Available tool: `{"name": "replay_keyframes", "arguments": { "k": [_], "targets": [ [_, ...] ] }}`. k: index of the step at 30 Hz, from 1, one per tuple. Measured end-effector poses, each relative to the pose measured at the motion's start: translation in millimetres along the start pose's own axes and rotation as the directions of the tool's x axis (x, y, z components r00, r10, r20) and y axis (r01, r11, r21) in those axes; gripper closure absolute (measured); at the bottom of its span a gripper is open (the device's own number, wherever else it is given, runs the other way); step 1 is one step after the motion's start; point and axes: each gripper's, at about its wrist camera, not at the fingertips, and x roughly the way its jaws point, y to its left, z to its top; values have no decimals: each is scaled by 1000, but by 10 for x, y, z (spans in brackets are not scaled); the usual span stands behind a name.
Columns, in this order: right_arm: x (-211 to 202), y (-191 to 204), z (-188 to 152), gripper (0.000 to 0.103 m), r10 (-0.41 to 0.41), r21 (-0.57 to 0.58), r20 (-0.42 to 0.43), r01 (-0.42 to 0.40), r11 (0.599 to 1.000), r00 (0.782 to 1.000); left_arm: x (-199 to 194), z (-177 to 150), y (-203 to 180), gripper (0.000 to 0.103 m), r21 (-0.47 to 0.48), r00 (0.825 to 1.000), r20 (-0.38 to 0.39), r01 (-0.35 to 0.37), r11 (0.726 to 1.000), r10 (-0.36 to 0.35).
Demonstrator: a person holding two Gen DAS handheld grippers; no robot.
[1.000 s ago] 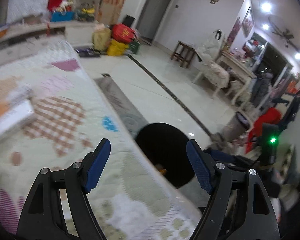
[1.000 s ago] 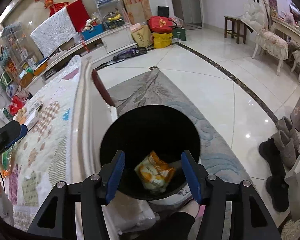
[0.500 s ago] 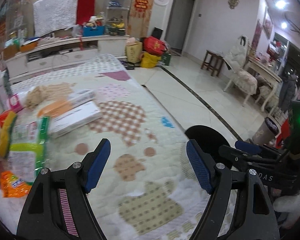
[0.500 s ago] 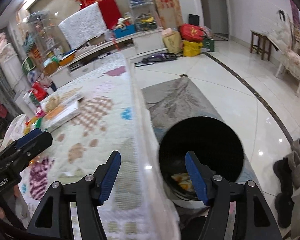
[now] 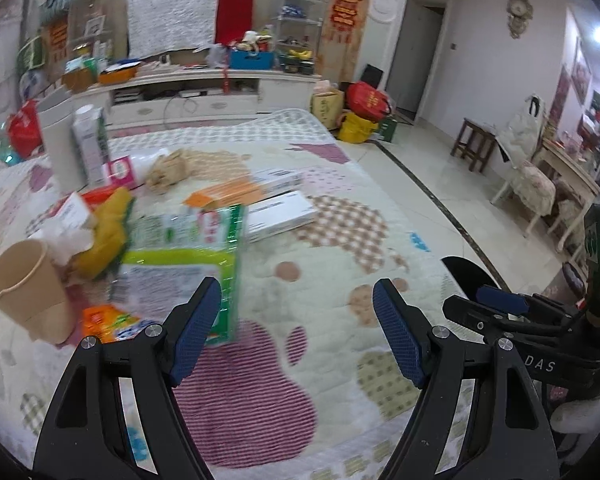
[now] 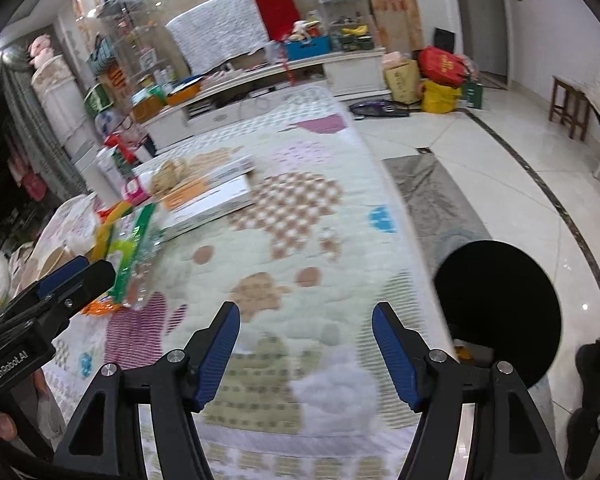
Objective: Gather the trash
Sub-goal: 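Grasp the tan paper cup with the left tool while the right tool grasps the green packet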
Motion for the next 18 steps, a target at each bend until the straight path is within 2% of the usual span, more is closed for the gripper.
{"name": "replay_keyframes", "arguments": {
  "k": [6, 18],
  "targets": [
    [95, 284, -10, 30, 44, -34, -23, -44, 998, 999, -207, -92, 377, 25, -55, 999, 1, -39, 998, 39],
    [381, 891, -5, 29, 142, -100, -77, -150, 984, 987, -713, -315, 1328, 25, -166, 993, 17, -109, 980, 113]
  ]
}}
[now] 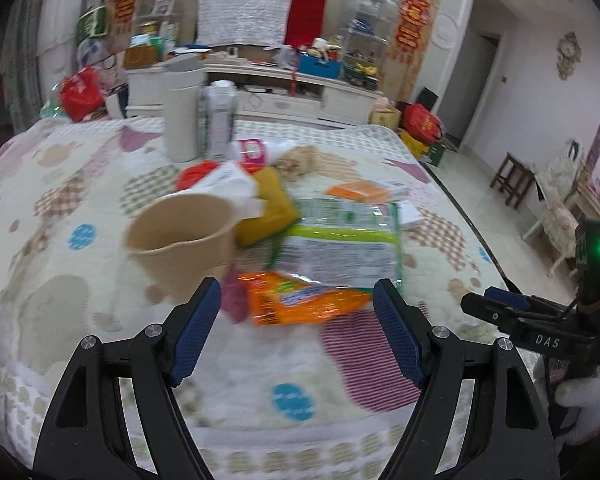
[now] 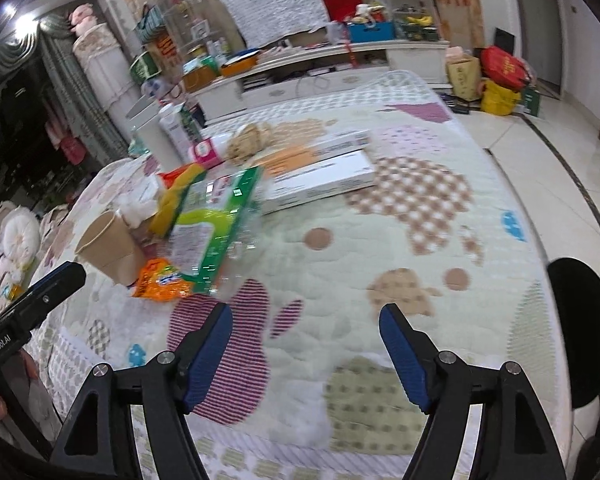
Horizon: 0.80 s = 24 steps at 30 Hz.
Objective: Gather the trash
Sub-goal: 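Grasp the tan paper cup with the left tool while the right tool grasps the green packet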
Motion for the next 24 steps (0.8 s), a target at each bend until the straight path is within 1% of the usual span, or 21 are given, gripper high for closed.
{"name": "replay_keyframes", "arguments": {
  "k": [5, 6, 8, 10, 15, 18, 24],
  "targets": [
    [177, 153, 68, 26, 48, -4, -21, -48, 999, 999, 9, -88, 448, 25, -72, 1000, -16, -12, 997, 10],
    [211, 177, 86, 26, 58, -1, -25, -58, 998, 998, 30, -109, 567, 25, -102, 1000, -22, -8, 995, 5],
    [281, 226, 138, 26, 76, 7, -31, -76, 997, 997, 53, -126, 697, 25, -134, 1000, -16, 0, 991, -2],
    [337, 270, 197, 26, 88, 10, -32, -88, 996, 996, 84, -134, 793, 25, -144, 1000, 5, -6, 990, 7],
    [472, 347, 350, 25, 112, 1, -29, -112, 994, 993, 184, -91, 888, 25, -119, 998, 59, 0, 993, 7],
    [582, 374, 448, 25, 121, 0, -27, -121, 993, 992, 309, -17, 909, 25, -113, 998, 67, 9, 994, -2],
    [793, 360, 632, 26, 133, 8, -27, -133, 991, 991, 498, 85, 926, 25, -130, 998, 61, 32, 991, -24]
  ]
}}
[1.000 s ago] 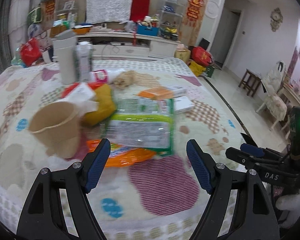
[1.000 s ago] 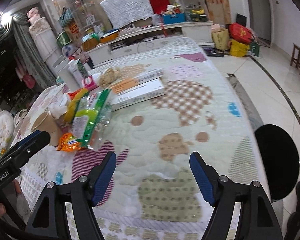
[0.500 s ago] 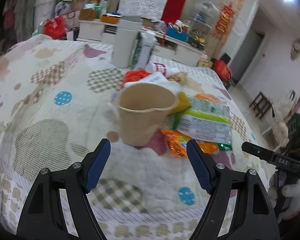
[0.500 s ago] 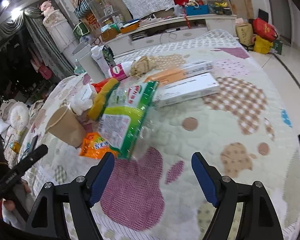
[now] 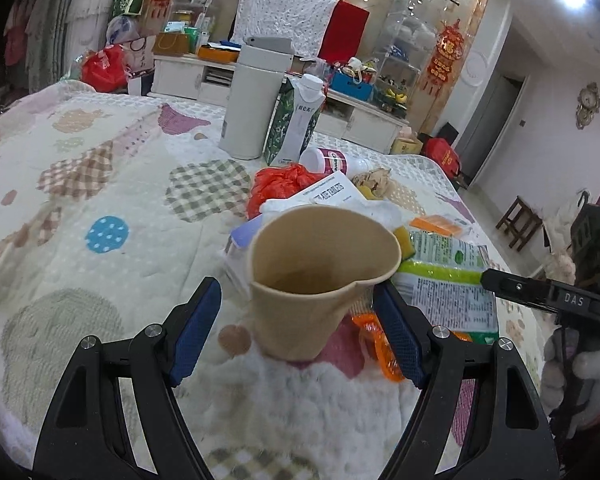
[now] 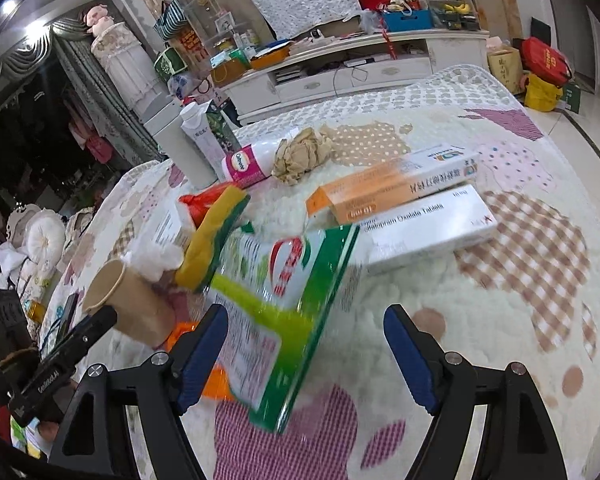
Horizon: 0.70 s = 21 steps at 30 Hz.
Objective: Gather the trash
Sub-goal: 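Grasp the tan paper cup with the left tool while the right tool grasps the green packet, then carry the paper cup and green packet to the bin and release both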
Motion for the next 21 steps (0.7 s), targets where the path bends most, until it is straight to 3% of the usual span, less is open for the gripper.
{"name": "replay_keyframes", "arguments": {
  "k": [2, 3, 5, 6, 8, 11, 21],
  "targets": [
    [30, 3, 23, 43, 9, -7, 3, -9, 1000, 1000, 36, 28, -8, 25, -6, 1000, -1, 16, 1000, -16],
    [24, 18, 18, 61, 18, -17, 9, -18, 1000, 1000, 52, 40, -16, 25, -9, 1000, 1, 27, 1000, -27],
    [10, 33, -25, 70, 30, -26, -2, -30, 999, 1000, 75, 53, -37, 26, -11, 999, -2, 40, 999, -40],
    [-5, 31, -50, 74, 39, -27, -8, -39, 999, 999, 96, 59, -49, 32, -15, 998, -11, 55, 998, -55],
    [-63, 48, -124, 76, 62, -30, -21, -63, 998, 998, 115, 62, -67, 38, -13, 998, -19, 56, 998, -57],
    [-237, 43, -265, 76, 85, -21, -18, -85, 996, 996, 131, 61, -101, 60, -9, 998, -37, 52, 999, -52],
    [-958, -238, -436, 79, 83, 33, 109, -87, 996, 991, -119, 8, -224, 64, 18, 997, -39, 66, 998, -65]
  ]
}}
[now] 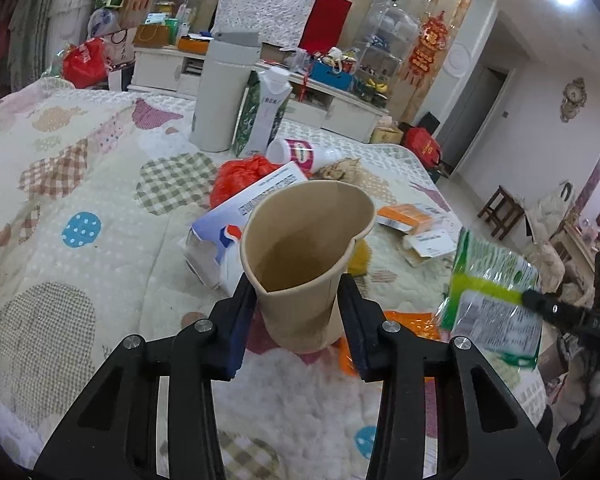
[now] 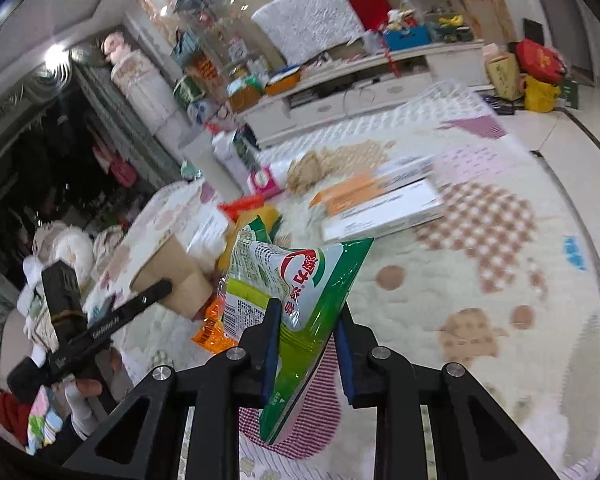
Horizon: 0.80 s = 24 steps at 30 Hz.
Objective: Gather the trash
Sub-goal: 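Carry the paper cup and green packet to the bin and release both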
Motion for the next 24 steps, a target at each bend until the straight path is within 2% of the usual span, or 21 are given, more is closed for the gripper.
{"name": "replay_keyframes", "arguments": {
  "k": [11, 20, 24],
  "targets": [
    [-560, -343, 52, 79, -69, 55, 104, 63, 996, 992, -320, 38, -508, 64, 77, 997, 17, 75, 994, -76],
    [-910, -578, 16, 79, -107, 81, 162, 95, 992, 981, -219, 20, -1068, 64, 133, 988, -27, 153, 979, -151],
    [-1075, -747, 13, 79, -150, 113, 191, 130, 985, 970, -102, -20, -1371, 64, 164, 982, -59, 188, 968, -180]
  ]
}}
